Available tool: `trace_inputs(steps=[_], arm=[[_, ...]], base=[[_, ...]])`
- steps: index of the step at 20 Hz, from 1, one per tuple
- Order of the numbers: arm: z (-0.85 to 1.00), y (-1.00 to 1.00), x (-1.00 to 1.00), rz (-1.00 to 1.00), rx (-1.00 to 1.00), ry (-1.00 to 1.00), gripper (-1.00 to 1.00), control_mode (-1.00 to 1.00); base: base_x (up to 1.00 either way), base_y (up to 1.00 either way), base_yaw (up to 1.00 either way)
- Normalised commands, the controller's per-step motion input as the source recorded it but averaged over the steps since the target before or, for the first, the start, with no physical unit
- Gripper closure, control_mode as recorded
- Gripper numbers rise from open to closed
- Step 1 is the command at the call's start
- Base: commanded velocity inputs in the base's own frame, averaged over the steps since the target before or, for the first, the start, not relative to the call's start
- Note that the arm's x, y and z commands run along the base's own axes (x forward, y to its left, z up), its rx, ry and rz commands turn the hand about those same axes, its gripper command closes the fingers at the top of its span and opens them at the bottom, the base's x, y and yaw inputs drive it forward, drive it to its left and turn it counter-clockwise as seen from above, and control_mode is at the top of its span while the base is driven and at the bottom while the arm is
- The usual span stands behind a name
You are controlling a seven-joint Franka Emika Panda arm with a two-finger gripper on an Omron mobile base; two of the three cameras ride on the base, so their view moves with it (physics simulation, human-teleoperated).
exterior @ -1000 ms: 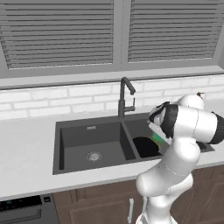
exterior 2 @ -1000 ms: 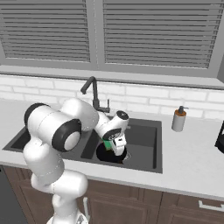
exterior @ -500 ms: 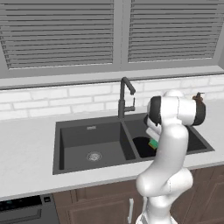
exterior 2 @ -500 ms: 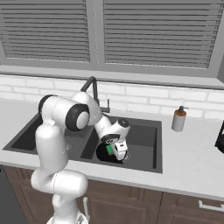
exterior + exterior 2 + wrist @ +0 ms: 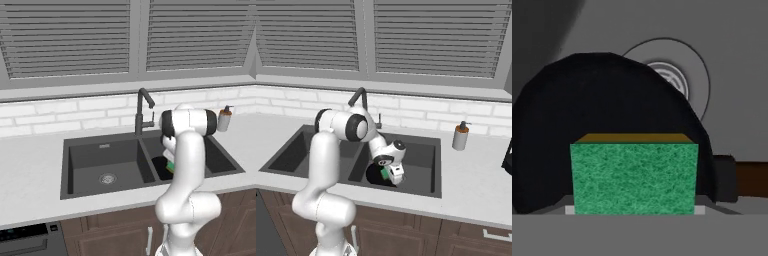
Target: Pick the pan and sponge and place them into the sink. Then turn on the water.
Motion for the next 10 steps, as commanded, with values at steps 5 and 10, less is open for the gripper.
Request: trace_inputs(steps=[5, 10], arm=[[-0.45, -0.09, 0.38, 0.05, 0.00, 0.01, 1.00, -1.00], [-0.38, -0.09, 0.29, 0.03, 0.00, 0.00, 1.00, -1.00]], base=[[0.00, 0.00, 0.00], [0.00, 0.00, 0.00]])
